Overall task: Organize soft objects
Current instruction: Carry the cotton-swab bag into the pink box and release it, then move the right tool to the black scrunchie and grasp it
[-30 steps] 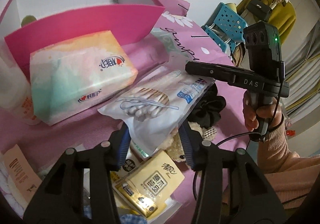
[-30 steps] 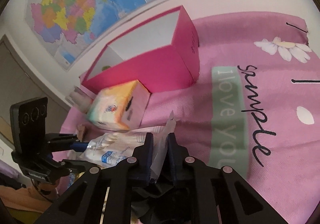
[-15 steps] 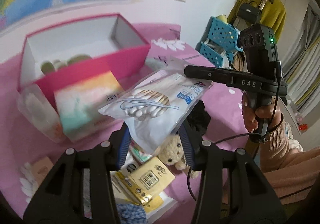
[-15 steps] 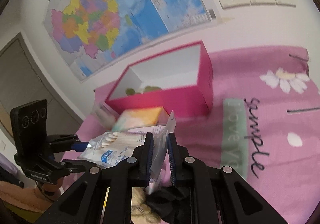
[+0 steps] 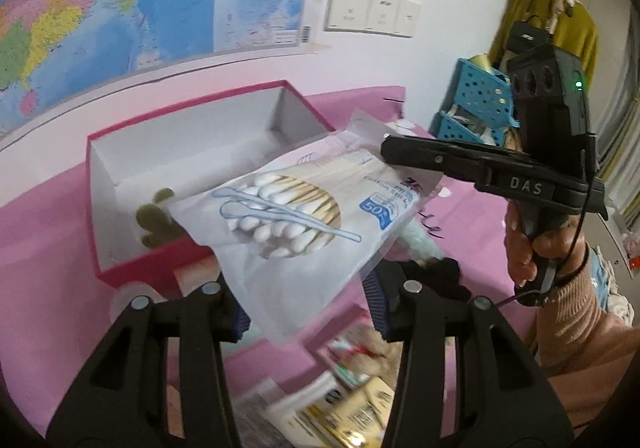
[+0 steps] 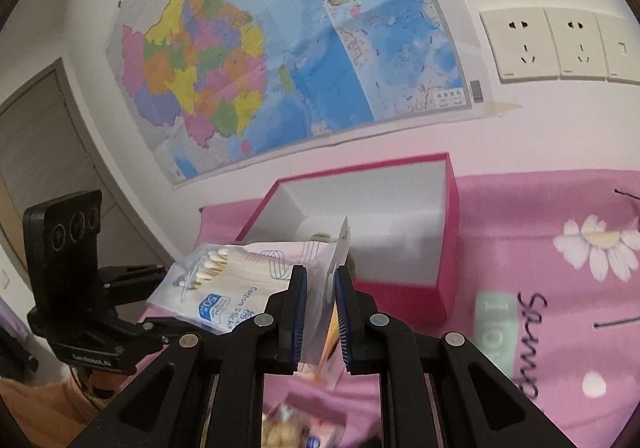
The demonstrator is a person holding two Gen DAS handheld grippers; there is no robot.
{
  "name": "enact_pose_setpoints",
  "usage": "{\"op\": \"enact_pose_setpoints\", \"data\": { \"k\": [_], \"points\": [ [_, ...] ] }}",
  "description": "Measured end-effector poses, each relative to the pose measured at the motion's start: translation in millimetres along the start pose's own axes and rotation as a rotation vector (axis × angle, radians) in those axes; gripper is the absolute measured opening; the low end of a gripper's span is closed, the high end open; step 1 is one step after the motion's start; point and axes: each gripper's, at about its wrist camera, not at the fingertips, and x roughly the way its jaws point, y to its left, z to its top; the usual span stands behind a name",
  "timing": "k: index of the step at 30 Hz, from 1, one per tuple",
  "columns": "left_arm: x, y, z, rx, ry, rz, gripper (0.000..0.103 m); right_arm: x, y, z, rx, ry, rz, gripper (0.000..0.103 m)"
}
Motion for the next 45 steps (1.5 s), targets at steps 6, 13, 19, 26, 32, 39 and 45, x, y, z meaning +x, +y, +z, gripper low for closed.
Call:
{"op": "enact_pose_setpoints", "data": {
  "k": [6, 13, 19, 26, 32, 39, 45],
  "points": [
    [25, 25, 20, -0.023, 0.025, 0.094, 0.049, 35, -15, 22, 0.04, 0.012, -0.006, 0.014],
    [52, 59, 32, -0.085, 0.089, 0.201, 0.049, 80, -18, 40, 0.056, 0.049, -0.034, 0.014],
    [70, 91, 36, -0.147, 0.17, 0.303, 0.049, 123, -22, 46, 0.085, 0.107, -0.083, 0.017],
    [62, 105, 30, -0.2, 0.163, 0.365, 0.049, 131, -27, 41, 0.103, 0.144, -0.123, 0.037],
    [34, 96, 27, -0.208, 0.071, 0.39, 0.049, 92, -22, 35, 0.078, 0.113, -0.1, 0.041],
    [-15, 52, 0, -0.104, -0.041, 0.258, 0.053, 22, -1, 7, 0.007, 0.096, -0.008, 0.048],
    [-23, 3, -28, -0.006, -0.044, 0.086, 0.056, -22, 5, -31, -0.026, 0.117, -0.025, 0.049]
  ]
}}
